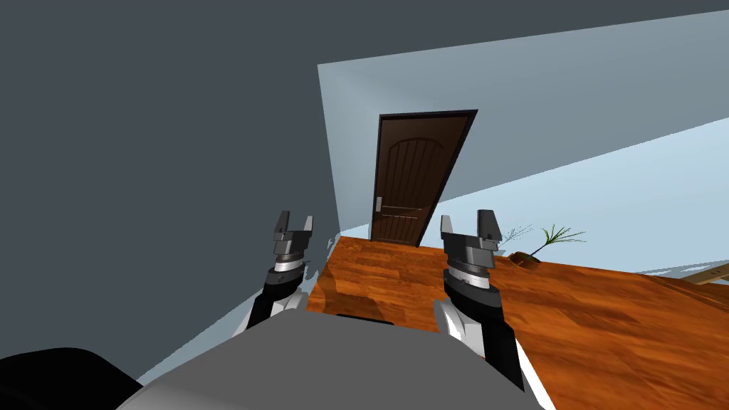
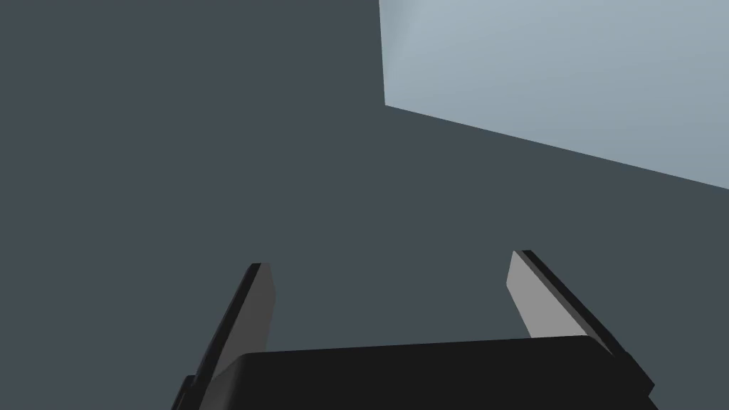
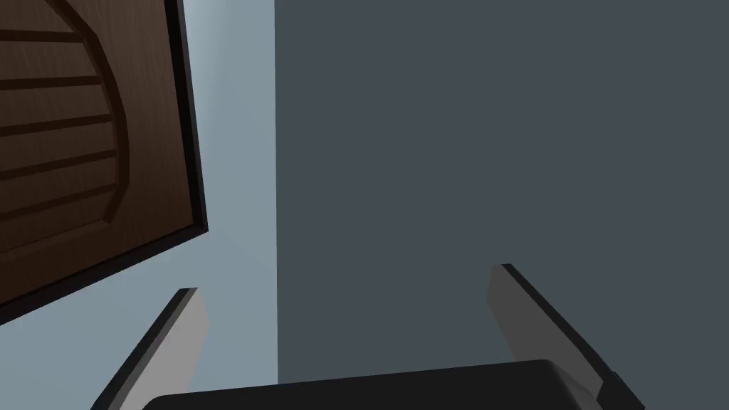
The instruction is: Pull the door open
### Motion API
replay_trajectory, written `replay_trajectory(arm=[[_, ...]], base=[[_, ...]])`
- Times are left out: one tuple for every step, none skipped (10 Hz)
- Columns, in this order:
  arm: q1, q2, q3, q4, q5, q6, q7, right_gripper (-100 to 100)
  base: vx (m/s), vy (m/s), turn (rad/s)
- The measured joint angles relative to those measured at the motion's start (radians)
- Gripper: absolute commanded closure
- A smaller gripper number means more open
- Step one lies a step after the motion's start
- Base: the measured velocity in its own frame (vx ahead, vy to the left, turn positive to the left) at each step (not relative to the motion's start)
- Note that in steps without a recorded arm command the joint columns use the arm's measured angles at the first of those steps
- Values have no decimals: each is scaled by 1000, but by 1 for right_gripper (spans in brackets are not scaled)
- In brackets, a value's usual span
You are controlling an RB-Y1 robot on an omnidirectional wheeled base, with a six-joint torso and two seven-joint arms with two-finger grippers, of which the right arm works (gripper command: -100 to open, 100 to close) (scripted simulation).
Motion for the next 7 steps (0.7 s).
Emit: replay_trajectory(arm=[[-7,-8,4,23,-12,-4,-14,-100],[-20,-16,9,44,-26,-2,-34,-100],[-37,-21,17,63,-37,5,-50,-100],[-47,-32,21,83,-54,9,-73,-100],[-62,-37,28,103,-65,14,-91,-100],[-70,-41,41,125,-76,15,-107,-100],[-78,-48,47,147,-90,13,-126,-100]], base=[[149,38,-28],[154,27,-25],[159,18,-25],[138,30,-20],[134,37,-31],[132,35,-24],[105,25,-21]])
